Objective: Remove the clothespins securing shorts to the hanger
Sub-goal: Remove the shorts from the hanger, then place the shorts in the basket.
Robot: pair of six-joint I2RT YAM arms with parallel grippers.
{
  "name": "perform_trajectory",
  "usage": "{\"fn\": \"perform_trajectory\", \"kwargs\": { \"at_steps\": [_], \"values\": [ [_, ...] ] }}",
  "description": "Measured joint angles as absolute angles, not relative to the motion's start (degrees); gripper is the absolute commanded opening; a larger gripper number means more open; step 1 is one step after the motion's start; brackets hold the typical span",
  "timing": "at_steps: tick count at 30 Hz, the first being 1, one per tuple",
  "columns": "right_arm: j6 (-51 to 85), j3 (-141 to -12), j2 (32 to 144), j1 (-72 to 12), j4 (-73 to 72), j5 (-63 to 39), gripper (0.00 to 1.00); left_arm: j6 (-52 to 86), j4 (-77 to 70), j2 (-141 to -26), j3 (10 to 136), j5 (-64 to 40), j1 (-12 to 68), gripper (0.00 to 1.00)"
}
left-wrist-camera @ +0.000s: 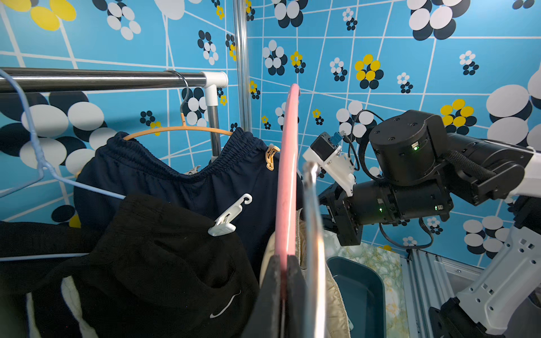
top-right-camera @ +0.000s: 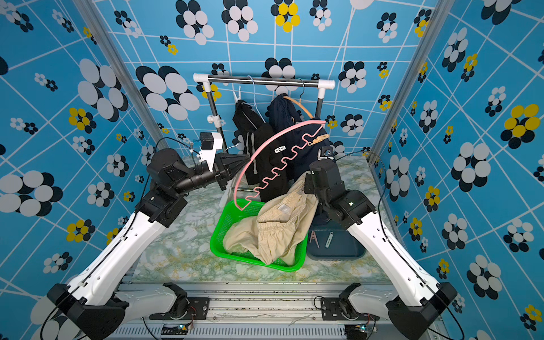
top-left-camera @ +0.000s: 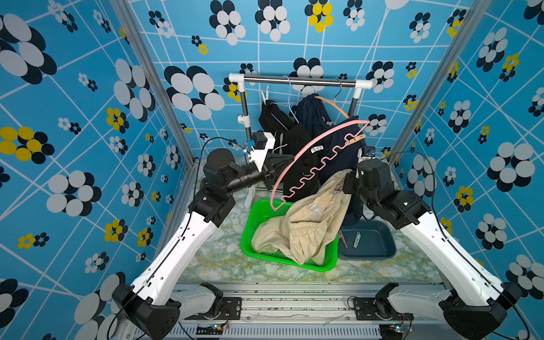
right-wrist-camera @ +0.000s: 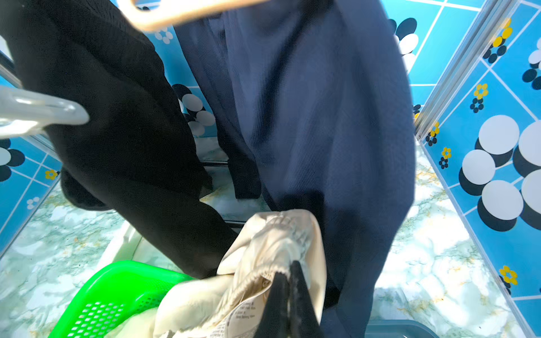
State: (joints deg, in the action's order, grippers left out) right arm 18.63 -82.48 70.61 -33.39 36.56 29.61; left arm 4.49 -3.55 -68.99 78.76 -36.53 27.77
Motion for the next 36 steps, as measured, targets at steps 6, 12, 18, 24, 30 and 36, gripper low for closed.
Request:
{"fn": "perform_trajectory", "kwargs": {
  "at_steps": [6, 12, 18, 24, 30, 36],
  "values": [
    [17.52, -80.07, 69.63, -33.41, 32.49, 22.02, 0.0, 2.76, -0.14, -60.49, 72.79, -29.98, 27.7, 0.0],
    [17.06, -79.0, 69.36, -40.07, 29.56, 16.08, 0.0, 1.85, 5.08, -53.6, 69.65, -21.47, 27.38, 0.0],
    [16.86, -79.0, 69.38, -49.28, 26.72, 9.72, 0.0, 1.67, 10.66, -48.25, 69.3, -12.73, 27.33, 0.0],
    [16.86, -79.0, 71.53, -56.38, 23.31, 2.92, 0.0, 0.99, 14.41, -44.07, 69.3, -5.58, 27.33, 0.0],
    [16.88, -79.18, 77.36, -60.36, 20.64, -4.23, 0.0, 0.38, 15.59, -42.39, 69.3, -2.09, 27.33, 0.0],
    [16.91, -79.18, 80.18, -61.1, 20.53, -4.29, 0.0, 0.38, 16.36, -42.41, 69.19, -1.41, 27.33, 0.0]
  ]
}}
